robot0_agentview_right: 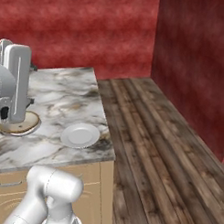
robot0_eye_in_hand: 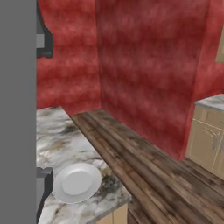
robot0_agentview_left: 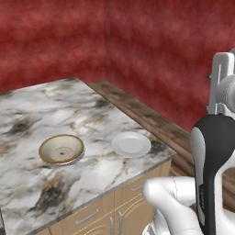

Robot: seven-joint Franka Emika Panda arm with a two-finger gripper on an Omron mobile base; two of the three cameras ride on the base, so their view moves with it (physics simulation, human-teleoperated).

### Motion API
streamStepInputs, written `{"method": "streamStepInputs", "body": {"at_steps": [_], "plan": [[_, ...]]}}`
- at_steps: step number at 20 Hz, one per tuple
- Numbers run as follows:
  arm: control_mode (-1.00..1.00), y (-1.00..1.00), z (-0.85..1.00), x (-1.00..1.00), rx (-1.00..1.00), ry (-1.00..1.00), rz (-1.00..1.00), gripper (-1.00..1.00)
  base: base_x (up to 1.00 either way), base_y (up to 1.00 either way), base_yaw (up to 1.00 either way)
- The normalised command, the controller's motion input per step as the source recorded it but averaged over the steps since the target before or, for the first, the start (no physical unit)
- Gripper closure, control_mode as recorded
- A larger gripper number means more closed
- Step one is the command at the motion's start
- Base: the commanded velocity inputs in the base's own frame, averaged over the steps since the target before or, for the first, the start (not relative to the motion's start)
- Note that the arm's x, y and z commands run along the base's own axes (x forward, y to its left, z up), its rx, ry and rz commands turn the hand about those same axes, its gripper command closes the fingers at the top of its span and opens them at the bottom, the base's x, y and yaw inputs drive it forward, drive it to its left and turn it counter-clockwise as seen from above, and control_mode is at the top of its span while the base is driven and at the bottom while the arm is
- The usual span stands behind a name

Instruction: Move the bowls from the cabinet to the plates on the dining table.

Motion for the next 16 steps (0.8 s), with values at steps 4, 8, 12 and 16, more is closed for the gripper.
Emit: {"method": "streamStepInputs", "body": {"at_steps": [4, 8, 12, 16], "plan": [[1.0, 0.0, 0.0, 0.0, 0.0, 0.0, 0.0, -1.0, 0.0, -0.01, -0.25], [1.0, 0.0, 0.0, 0.0, 0.0, 0.0, 0.0, -1.0, 0.0, 0.0, -0.25], [1.0, 0.0, 0.0, 0.0, 0.0, 0.0, 0.0, -1.0, 0.0, 0.0, -0.25], [1.0, 0.0, 0.0, 0.0, 0.0, 0.0, 0.0, -1.0, 0.0, 0.0, -0.25]]}}
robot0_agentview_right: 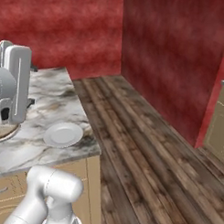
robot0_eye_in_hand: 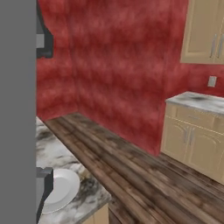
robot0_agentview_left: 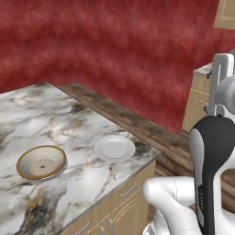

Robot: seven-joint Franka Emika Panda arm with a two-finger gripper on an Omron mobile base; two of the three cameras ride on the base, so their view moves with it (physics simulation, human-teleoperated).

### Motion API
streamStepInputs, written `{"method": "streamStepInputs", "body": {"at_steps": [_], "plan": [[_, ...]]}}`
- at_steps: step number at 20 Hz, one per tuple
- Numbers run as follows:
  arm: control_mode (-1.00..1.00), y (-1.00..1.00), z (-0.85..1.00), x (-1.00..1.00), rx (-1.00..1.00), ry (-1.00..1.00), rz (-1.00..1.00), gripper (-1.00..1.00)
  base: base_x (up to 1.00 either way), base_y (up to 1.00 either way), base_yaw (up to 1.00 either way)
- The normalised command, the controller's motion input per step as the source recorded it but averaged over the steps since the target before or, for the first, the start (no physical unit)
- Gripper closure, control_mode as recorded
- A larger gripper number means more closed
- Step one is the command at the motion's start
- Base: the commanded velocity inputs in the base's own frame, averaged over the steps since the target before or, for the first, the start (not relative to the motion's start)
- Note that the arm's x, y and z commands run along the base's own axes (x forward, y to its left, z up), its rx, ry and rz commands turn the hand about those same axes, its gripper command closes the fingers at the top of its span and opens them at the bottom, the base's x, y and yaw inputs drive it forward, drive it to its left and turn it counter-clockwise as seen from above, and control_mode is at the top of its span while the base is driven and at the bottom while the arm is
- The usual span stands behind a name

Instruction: Move the bowls from the cabinet to the plates on the dining table.

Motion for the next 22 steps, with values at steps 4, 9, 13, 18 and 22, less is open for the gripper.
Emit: {"method": "streamStepInputs", "body": {"at_steps": [4, 9, 13, 18, 22], "plan": [[1.0, 0.0, 0.0, 0.0, 0.0, 0.0, 0.0, -1.0, 0.0, 0.0, -0.25], [1.0, 0.0, 0.0, 0.0, 0.0, 0.0, 0.0, -1.0, 0.0, 0.0, -0.25], [1.0, 0.0, 0.0, 0.0, 0.0, 0.0, 0.0, -1.0, 0.0, 0.0, -0.25], [1.0, 0.0, 0.0, 0.0, 0.0, 0.0, 0.0, -1.0, -0.01, 0.0, -0.25], [1.0, 0.0, 0.0, 0.0, 0.0, 0.0, 0.0, -1.0, -0.01, 0.0, -0.24]]}}
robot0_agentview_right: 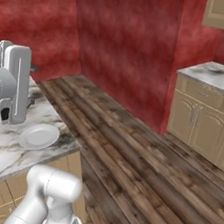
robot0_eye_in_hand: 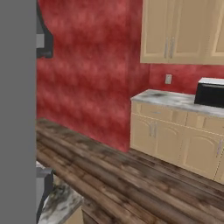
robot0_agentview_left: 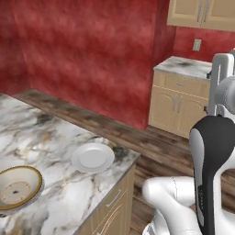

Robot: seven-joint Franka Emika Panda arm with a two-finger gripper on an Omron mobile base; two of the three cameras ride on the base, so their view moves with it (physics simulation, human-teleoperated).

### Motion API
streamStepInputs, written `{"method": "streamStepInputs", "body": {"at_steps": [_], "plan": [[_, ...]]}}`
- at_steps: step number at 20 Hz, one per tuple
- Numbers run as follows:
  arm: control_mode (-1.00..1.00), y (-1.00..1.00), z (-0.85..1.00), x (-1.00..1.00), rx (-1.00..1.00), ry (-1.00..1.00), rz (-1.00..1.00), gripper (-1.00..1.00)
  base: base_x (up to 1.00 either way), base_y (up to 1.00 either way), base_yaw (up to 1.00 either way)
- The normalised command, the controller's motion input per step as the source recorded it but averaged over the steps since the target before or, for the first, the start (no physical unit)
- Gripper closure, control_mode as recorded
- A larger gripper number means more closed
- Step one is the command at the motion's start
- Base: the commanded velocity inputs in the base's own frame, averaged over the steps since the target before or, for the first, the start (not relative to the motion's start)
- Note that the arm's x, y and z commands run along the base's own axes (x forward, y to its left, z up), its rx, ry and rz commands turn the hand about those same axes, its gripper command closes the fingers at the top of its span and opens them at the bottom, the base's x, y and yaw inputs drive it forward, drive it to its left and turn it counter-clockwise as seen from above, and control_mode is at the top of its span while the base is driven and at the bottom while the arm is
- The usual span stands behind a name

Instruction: Move the bowls from the cabinet to the plates on the dining table.

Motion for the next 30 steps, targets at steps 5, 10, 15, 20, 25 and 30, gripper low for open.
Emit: {"method": "streamStepInputs", "body": {"at_steps": [5, 10, 15, 20, 25, 30], "plan": [[1.0, 0.0, 0.0, 0.0, 0.0, 0.0, 0.0, -1.0, -0.02, -0.01, -0.23], [1.0, 0.0, 0.0, 0.0, 0.0, 0.0, 0.0, -1.0, -0.02, -0.02, -0.23], [1.0, 0.0, 0.0, 0.0, 0.0, 0.0, 0.0, -1.0, -0.02, -0.03, -0.23], [1.0, 0.0, 0.0, 0.0, 0.0, 0.0, 0.0, -1.0, -0.02, -0.02, -0.23], [1.0, 0.0, 0.0, 0.0, 0.0, 0.0, 0.0, -1.0, -0.02, -0.03, -0.23], [1.0, 0.0, 0.0, 0.0, 0.0, 0.0, 0.0, -1.0, -0.02, -0.03, -0.23]]}}
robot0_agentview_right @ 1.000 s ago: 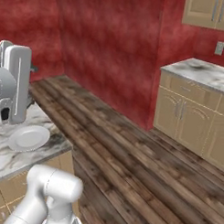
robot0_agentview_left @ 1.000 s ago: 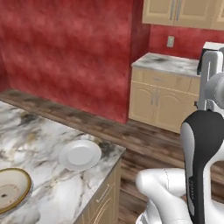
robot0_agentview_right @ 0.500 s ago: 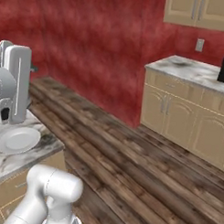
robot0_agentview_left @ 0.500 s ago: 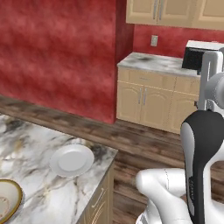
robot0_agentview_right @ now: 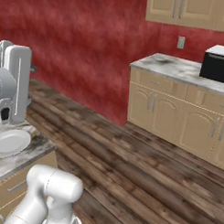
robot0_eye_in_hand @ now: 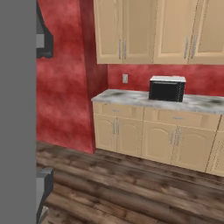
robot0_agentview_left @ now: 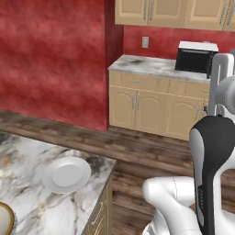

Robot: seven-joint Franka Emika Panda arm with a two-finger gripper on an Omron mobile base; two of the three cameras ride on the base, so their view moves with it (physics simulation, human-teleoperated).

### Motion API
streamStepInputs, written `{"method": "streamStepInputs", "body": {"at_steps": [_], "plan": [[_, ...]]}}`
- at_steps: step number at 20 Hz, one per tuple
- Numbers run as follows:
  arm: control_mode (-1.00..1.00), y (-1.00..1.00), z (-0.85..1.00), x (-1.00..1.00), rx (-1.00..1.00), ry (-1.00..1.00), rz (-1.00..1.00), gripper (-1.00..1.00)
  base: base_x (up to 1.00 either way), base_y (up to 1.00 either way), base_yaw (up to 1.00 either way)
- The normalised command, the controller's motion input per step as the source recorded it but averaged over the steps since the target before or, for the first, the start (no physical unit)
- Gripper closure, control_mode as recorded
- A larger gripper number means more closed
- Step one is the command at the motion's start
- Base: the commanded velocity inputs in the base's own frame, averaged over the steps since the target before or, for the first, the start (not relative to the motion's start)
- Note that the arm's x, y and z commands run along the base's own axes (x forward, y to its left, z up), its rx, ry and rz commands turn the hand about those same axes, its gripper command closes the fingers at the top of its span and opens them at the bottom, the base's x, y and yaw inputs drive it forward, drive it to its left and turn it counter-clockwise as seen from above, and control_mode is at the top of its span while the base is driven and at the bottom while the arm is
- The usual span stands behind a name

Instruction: Move the bowls from the cabinet to the plates on the dining table.

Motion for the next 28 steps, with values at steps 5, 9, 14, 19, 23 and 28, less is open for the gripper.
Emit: {"method": "streamStepInputs", "body": {"at_steps": [5, 9, 14, 19, 23, 28], "plan": [[1.0, 0.0, 0.0, 0.0, 0.0, 0.0, 0.0, -1.0, -0.02, -0.02, -0.23], [1.0, 0.0, 0.0, 0.0, 0.0, 0.0, 0.0, -1.0, -0.04, -0.02, -0.22], [1.0, 0.0, 0.0, 0.0, 0.0, 0.0, 0.0, -1.0, -0.05, -0.02, -0.23], [1.0, 0.0, 0.0, 0.0, 0.0, 0.0, 0.0, -1.0, -0.05, -0.01, -0.23], [1.0, 0.0, 0.0, 0.0, 0.0, 0.0, 0.0, -1.0, -0.05, -0.01, -0.23], [1.0, 0.0, 0.0, 0.0, 0.0, 0.0, 0.0, -1.0, -0.03, 0.0, -0.23]]}}
